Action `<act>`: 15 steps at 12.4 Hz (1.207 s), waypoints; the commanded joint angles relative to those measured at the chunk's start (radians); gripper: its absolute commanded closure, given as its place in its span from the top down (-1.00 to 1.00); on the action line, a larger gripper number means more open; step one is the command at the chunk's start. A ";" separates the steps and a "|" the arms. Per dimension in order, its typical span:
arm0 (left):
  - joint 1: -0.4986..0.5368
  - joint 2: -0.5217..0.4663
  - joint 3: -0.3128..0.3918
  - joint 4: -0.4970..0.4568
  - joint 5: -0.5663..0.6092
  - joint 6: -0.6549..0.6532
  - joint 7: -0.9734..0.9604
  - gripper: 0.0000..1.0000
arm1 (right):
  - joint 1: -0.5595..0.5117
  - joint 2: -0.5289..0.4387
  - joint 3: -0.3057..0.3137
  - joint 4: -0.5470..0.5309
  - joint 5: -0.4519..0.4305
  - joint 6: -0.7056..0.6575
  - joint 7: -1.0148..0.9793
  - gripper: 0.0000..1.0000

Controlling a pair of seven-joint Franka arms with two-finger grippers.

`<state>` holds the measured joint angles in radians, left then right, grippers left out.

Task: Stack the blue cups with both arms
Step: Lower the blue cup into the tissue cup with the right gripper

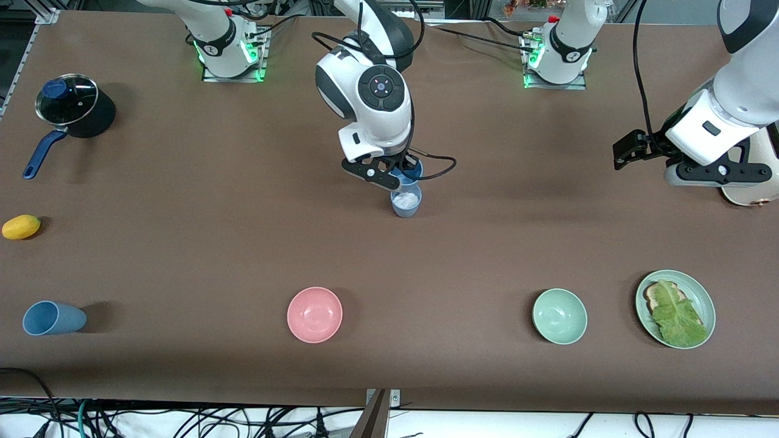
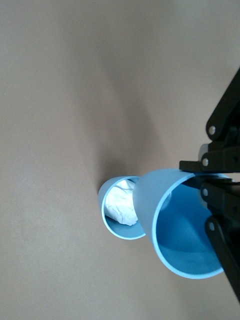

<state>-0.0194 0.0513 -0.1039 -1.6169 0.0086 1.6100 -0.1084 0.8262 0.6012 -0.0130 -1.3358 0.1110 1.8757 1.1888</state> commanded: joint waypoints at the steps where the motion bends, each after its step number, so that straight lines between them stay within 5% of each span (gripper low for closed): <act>1: 0.007 0.009 -0.002 0.020 -0.021 -0.015 0.024 1.00 | 0.011 -0.008 -0.007 0.006 -0.016 -0.006 0.009 -1.00; 15: 0.007 0.009 0.000 0.020 -0.019 -0.013 0.024 1.00 | 0.007 0.009 -0.010 0.010 -0.030 0.039 0.009 -1.00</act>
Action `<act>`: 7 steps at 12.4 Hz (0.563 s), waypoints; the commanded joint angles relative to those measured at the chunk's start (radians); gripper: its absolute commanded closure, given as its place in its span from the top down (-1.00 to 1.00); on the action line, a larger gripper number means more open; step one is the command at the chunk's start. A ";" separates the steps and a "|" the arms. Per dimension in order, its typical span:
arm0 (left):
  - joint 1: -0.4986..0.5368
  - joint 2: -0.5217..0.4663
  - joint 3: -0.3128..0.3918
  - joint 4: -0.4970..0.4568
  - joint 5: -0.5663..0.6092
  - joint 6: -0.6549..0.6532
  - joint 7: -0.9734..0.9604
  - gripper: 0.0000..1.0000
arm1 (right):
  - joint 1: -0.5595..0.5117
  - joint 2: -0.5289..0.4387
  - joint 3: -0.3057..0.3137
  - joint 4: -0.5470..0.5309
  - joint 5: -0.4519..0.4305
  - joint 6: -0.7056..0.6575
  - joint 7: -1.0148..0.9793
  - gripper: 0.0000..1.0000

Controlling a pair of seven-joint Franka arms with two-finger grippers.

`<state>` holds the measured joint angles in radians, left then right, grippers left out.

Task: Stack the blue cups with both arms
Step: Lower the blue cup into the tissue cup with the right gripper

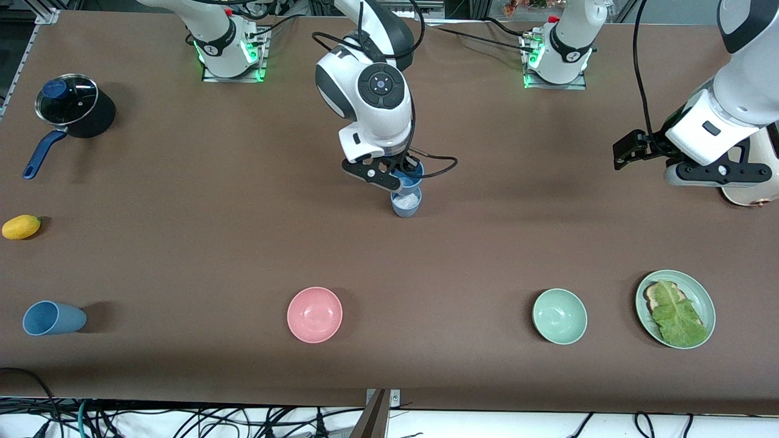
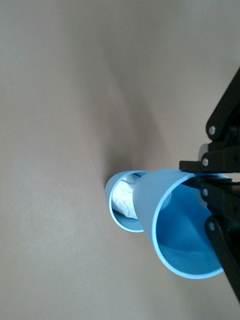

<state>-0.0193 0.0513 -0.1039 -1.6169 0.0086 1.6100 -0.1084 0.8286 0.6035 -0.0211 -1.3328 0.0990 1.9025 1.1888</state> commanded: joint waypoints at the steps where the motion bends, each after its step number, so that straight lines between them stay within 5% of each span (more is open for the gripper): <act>1: 0.006 0.009 0.000 0.020 -0.019 -0.013 0.024 1.00 | 0.004 0.012 -0.002 0.007 -0.021 0.012 0.008 -1.00; 7: 0.006 0.009 0.001 0.022 -0.018 -0.013 0.021 1.00 | 0.004 0.025 -0.002 0.007 -0.021 0.038 0.008 -1.00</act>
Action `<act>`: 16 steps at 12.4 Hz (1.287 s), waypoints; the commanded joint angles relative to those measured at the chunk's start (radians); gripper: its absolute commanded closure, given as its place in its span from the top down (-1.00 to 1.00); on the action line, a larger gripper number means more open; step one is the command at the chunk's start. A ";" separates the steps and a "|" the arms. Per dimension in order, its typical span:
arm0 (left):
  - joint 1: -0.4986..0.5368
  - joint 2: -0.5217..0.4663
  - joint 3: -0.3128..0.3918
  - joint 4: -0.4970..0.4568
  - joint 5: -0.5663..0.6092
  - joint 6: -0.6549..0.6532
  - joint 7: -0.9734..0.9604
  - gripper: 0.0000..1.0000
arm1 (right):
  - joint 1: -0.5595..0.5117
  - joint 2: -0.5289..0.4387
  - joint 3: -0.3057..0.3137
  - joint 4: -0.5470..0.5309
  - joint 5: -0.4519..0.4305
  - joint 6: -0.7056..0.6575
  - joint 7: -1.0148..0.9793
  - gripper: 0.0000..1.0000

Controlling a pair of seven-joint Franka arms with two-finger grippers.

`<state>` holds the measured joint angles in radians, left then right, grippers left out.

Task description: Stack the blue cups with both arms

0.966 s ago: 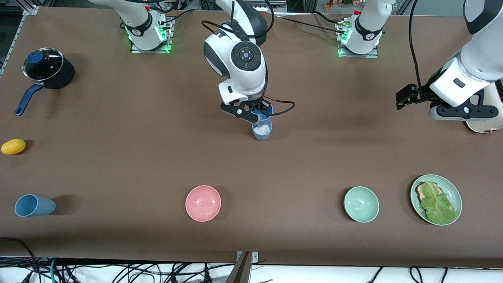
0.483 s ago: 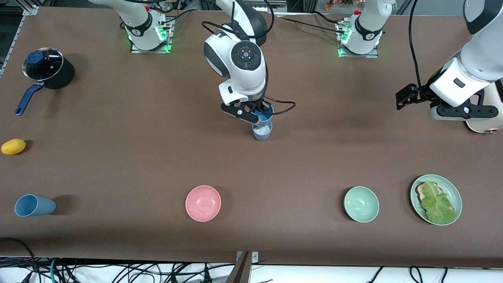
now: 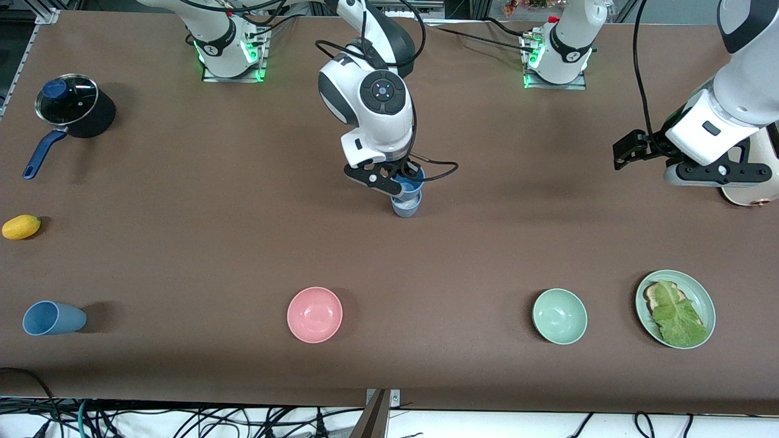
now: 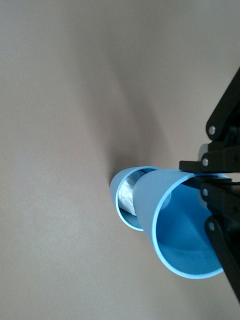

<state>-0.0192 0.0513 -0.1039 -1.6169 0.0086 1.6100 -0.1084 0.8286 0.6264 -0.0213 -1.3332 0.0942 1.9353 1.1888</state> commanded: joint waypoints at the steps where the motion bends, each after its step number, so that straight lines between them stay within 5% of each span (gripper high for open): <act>1: 0.007 0.009 0.001 0.022 -0.016 -0.013 0.021 1.00 | 0.004 0.003 -0.003 0.008 -0.016 0.005 0.008 -1.00; 2: 0.007 0.009 0.001 0.022 -0.015 -0.013 0.022 1.00 | 0.004 0.003 -0.003 0.008 -0.016 0.005 0.008 -1.00; 4: 0.005 0.021 0.004 0.031 -0.025 -0.012 0.022 1.00 | 0.004 0.003 -0.005 0.008 -0.016 0.005 0.009 0.17; 7: 0.021 0.047 0.006 0.078 -0.016 -0.013 0.019 1.00 | -0.003 -0.007 -0.008 0.017 -0.016 0.004 0.002 0.66; 10: 0.032 0.047 0.003 0.075 -0.024 -0.013 0.022 1.00 | -0.023 -0.039 -0.019 0.032 -0.013 -0.041 -0.021 0.98; 12: 0.030 0.041 -0.003 0.069 -0.024 -0.013 0.021 1.00 | -0.060 -0.080 -0.032 0.032 -0.011 -0.112 -0.134 0.99; 16: 0.024 0.010 -0.008 0.023 -0.038 0.019 0.022 1.00 | -0.066 -0.169 -0.214 0.020 -0.001 -0.291 -0.438 1.00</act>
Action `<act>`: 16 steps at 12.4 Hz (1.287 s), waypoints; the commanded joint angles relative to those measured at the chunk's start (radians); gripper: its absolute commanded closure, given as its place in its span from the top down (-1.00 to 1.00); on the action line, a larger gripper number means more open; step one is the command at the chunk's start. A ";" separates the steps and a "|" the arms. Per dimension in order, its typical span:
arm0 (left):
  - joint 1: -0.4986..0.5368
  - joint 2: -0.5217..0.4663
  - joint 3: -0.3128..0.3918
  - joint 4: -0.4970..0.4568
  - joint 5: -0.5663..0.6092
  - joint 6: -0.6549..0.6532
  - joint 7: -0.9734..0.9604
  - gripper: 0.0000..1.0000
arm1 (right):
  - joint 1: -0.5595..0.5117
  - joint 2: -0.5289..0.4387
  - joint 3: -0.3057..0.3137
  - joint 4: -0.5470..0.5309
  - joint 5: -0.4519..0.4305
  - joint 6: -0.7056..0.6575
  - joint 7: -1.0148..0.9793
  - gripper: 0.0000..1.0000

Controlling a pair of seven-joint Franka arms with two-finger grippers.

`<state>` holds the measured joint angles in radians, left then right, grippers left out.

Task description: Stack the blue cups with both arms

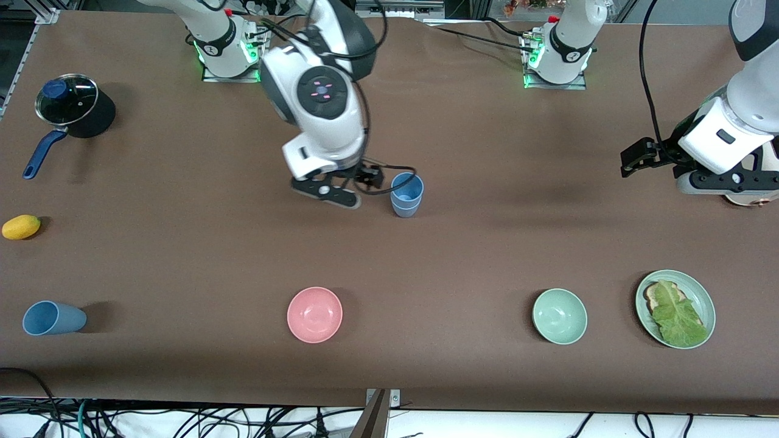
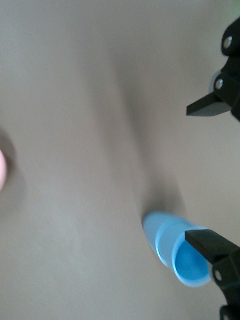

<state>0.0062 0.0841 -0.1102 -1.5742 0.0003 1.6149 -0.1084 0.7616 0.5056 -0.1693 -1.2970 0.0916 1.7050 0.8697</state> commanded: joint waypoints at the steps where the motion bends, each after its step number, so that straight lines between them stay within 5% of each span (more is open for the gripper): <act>1: -0.005 -0.049 -0.006 -0.059 -0.029 0.025 0.022 1.00 | -0.001 -0.059 -0.128 -0.016 0.010 -0.088 -0.162 1.00; 6: 0.003 -0.087 -0.016 -0.119 -0.029 0.066 0.024 1.00 | -0.007 -0.068 -0.453 -0.015 0.224 -0.174 -0.533 1.00; 10: 0.003 -0.087 -0.016 -0.118 -0.029 0.063 0.024 1.00 | -0.007 -0.097 -0.496 -0.025 0.203 -0.208 -0.564 1.00; 11: 0.003 -0.086 -0.016 -0.118 -0.029 0.063 0.024 1.00 | -0.049 -0.135 -0.471 -0.057 0.186 -0.208 -0.564 1.00; 14: 0.006 -0.086 -0.016 -0.116 -0.029 0.062 0.024 1.00 | -0.385 -0.293 -0.103 -0.169 0.013 -0.193 -0.587 1.00; 16: 0.006 -0.086 -0.016 -0.115 -0.029 0.059 0.024 1.00 | -0.497 -0.387 -0.015 -0.275 -0.013 -0.173 -0.616 1.00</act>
<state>0.0029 0.0265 -0.1243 -1.6605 -0.0010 1.6596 -0.1084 0.3563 0.2574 -0.2794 -1.4230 0.1081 1.5019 0.2853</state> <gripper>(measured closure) 0.000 0.000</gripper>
